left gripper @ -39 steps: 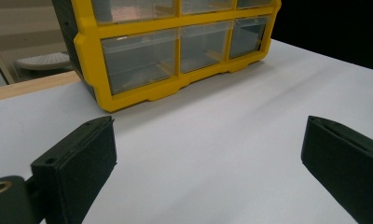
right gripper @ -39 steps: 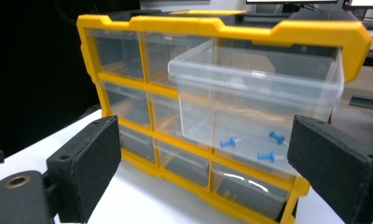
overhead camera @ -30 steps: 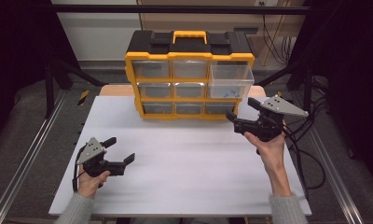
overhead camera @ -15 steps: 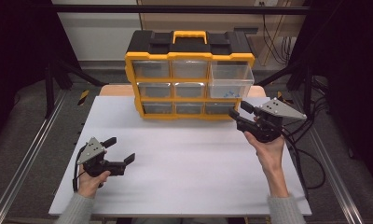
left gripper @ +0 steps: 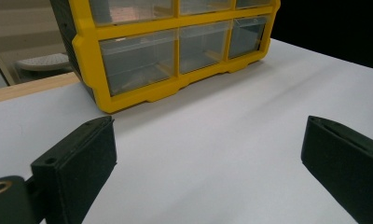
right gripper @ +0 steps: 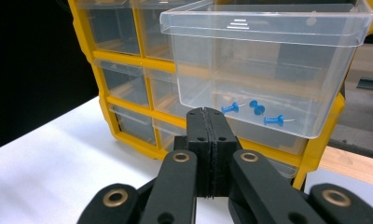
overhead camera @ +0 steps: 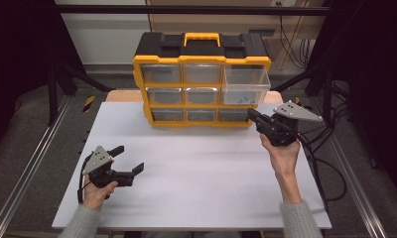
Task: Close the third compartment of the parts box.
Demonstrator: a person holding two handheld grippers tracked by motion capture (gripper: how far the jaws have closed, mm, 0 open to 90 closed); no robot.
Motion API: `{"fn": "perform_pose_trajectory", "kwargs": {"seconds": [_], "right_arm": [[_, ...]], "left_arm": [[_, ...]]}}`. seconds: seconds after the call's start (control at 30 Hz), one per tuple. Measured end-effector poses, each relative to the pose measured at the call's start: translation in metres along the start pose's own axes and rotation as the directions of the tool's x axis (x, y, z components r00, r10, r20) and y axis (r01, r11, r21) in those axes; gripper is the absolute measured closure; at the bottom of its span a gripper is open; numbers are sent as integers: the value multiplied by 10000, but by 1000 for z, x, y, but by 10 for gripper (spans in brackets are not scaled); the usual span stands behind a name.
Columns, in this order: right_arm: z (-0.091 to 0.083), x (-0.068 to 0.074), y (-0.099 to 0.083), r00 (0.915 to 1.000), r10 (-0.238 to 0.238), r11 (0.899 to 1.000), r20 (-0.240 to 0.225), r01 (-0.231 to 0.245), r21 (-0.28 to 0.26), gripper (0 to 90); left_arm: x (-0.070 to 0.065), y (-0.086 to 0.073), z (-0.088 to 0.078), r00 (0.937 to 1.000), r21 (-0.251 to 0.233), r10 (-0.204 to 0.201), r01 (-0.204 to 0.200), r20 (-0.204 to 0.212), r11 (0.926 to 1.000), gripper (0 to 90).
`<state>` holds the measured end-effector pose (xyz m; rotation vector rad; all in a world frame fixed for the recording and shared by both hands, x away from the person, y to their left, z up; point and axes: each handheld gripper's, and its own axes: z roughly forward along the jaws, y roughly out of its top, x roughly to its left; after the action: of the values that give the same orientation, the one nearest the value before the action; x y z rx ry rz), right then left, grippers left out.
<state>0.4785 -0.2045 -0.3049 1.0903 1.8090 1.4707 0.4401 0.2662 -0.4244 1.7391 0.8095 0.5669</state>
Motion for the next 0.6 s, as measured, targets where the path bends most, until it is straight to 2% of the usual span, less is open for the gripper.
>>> {"fn": "perform_pose_trajectory", "kwargs": {"seconds": [0.1,0.6], "right_arm": [[4,0,2,10000,65,10000,6,-65,25,900],[27,-2,21,9985,-269,9996,473,273,-76,900]], "left_arm": [[0,0,0,10000,14,2,-2,8,10000,27],[0,-1,1,10000,58,22,-22,5,10000,27]]}}
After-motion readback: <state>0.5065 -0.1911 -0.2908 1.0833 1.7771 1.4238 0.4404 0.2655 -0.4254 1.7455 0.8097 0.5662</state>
